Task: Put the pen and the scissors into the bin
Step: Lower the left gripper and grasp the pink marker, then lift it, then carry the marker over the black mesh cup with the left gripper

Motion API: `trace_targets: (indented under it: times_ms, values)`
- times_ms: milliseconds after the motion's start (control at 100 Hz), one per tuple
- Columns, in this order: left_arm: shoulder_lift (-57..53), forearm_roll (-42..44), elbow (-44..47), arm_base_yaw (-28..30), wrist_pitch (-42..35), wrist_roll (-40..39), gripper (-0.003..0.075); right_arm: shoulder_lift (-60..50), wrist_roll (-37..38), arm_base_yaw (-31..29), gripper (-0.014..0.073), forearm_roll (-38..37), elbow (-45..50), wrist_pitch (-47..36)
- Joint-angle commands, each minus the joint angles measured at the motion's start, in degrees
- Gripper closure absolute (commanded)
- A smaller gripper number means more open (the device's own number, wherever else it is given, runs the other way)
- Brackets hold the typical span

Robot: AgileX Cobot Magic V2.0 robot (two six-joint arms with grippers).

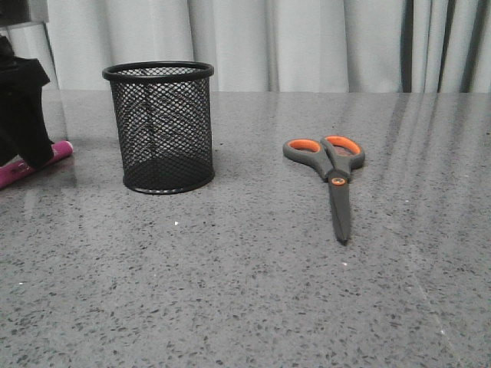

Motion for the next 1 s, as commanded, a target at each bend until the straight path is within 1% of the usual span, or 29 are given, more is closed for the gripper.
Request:
trace_targets:
  times_ms: [0, 120, 180, 220, 240, 250, 260, 270, 390, 430, 450, 600, 700, 890, 990]
  values:
    - [-1.1, -1.0, -1.7, -0.5, -1.5, -0.6, 0.0355, 0.2, -0.3, -0.4, 0.0215, 0.2, -2.0, -3.1]
    - [-0.6, -0.9, -1.7, -0.5, -1.5, -0.6, 0.0363, 0.2, -0.3, -0.4, 0.0215, 0.2, -2.0, -2.8]
    - [-0.5, -0.9, -1.7, -0.6, -1.5, -0.6, 0.0402, 0.2, -0.3, -0.4, 0.0215, 0.2, -2.0, -2.8]
    - [-0.5, -0.6, -1.7, -0.7, -1.4, -0.6, 0.0446, 0.2, -0.3, -0.4, 0.0215, 0.2, -2.0, -2.8]
    - [-0.5, -0.3, -1.7, -1.0, -1.3, -0.6, 0.048, 0.2, -0.3, -0.4, 0.0215, 0.2, -2.0, -2.8]
    - [-0.5, -0.4, -1.7, -1.1, -1.3, -0.6, 0.048, 0.2, -0.3, -0.4, 0.0215, 0.2, -2.0, -2.8]
    - [-0.5, -0.2, -1.7, -1.2, -1.2, -0.6, 0.0507, 0.2, -0.3, -0.4, 0.0215, 0.2, -2.0, -2.8]
    - [-0.5, -0.1, -1.7, -1.2, -1.2, -0.6, 0.0507, 0.2, -0.3, -0.4, 0.0215, 0.2, -2.0, -2.8]
    - [-0.5, 1.5, -1.7, -3.0, -0.5, -0.6, 0.0656, 0.2, -0.3, -0.4, 0.0215, 0.2, -2.0, -2.8]
    - [-0.5, 2.2, -1.7, -3.7, -0.4, -0.6, 0.0723, 0.2, -0.3, -0.4, 0.0215, 0.2, -2.0, -2.8]
    - [-0.5, 2.2, -1.7, -3.9, -0.4, -0.6, 0.0743, 0.2, -0.3, -0.4, 0.0215, 0.2, -2.0, -2.8]
    - [-1.1, 2.5, -1.7, -4.1, -0.4, -0.6, 0.0742, 0.2, -0.3, -0.4, 0.0215, 0.2, -2.0, -2.6]
    - [-3.7, 2.6, -1.7, -4.1, -1.2, -0.6, 0.0742, 0.2, -0.3, -0.4, 0.0215, 0.2, -2.0, -2.4]
    - [-12.6, 2.3, -1.7, -4.1, -6.5, -0.6, 0.0742, 0.2, -0.3, -0.4, 0.0215, 0.2, -2.0, -2.4]
    - [-18.4, 0.9, -1.3, -4.1, -11.8, 0.4, 0.0742, 0.2, -0.3, -0.4, 0.0215, 0.2, -2.0, -2.4]
